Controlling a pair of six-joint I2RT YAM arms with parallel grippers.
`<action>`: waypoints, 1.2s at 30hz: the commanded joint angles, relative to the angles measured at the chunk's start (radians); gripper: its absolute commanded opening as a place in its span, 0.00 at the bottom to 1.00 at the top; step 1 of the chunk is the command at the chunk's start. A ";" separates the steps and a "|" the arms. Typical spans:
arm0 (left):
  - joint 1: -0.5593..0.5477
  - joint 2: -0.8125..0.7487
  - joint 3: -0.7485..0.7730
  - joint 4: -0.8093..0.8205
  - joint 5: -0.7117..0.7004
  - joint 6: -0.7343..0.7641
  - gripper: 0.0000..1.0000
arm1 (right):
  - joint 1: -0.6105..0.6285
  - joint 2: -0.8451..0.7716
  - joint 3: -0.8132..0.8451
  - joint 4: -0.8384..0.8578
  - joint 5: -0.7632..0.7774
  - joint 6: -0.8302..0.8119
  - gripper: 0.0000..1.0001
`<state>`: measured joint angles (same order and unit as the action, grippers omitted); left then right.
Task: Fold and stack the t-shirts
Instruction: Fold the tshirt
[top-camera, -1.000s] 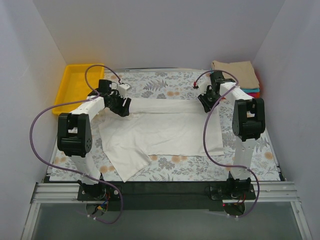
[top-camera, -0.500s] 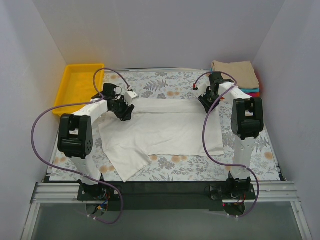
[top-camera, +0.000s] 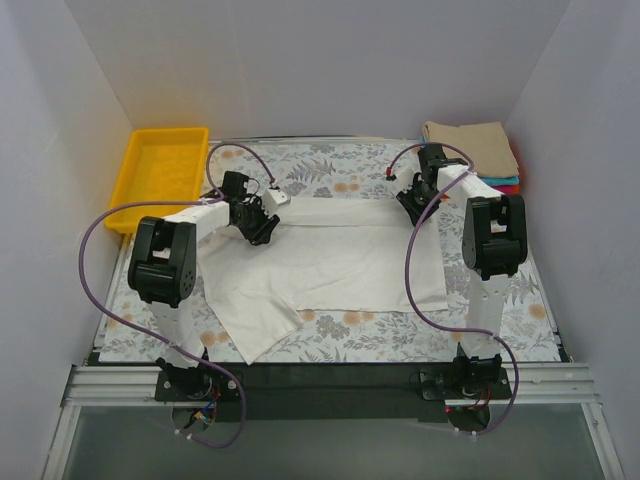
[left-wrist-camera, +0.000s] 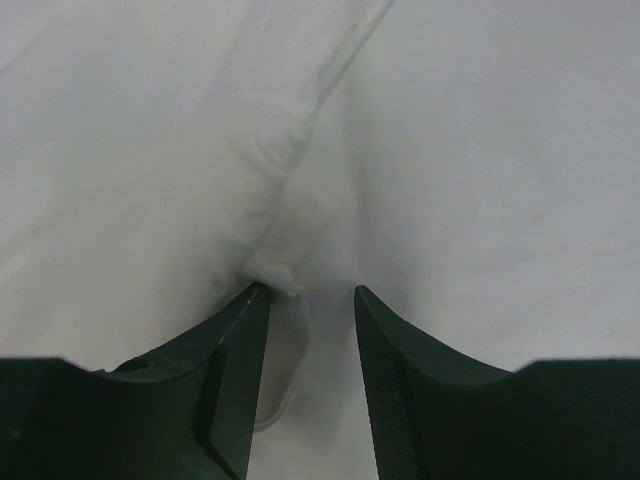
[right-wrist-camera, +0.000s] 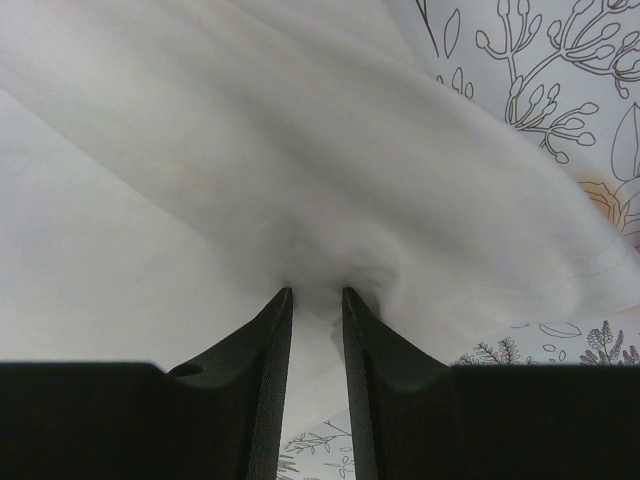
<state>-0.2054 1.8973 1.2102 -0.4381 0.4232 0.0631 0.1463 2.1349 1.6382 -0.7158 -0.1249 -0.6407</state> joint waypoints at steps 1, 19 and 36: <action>-0.002 -0.015 0.022 0.058 -0.040 0.001 0.36 | -0.001 -0.009 0.028 -0.014 0.019 -0.010 0.29; -0.002 -0.101 0.040 0.035 0.026 -0.032 0.00 | -0.001 -0.020 0.023 -0.020 0.004 -0.004 0.28; -0.002 -0.141 0.035 -0.284 0.169 0.084 0.07 | -0.002 -0.030 0.052 -0.043 0.008 -0.025 0.28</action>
<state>-0.2050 1.7546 1.2476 -0.6403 0.5571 0.1055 0.1463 2.1349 1.6428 -0.7277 -0.1219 -0.6453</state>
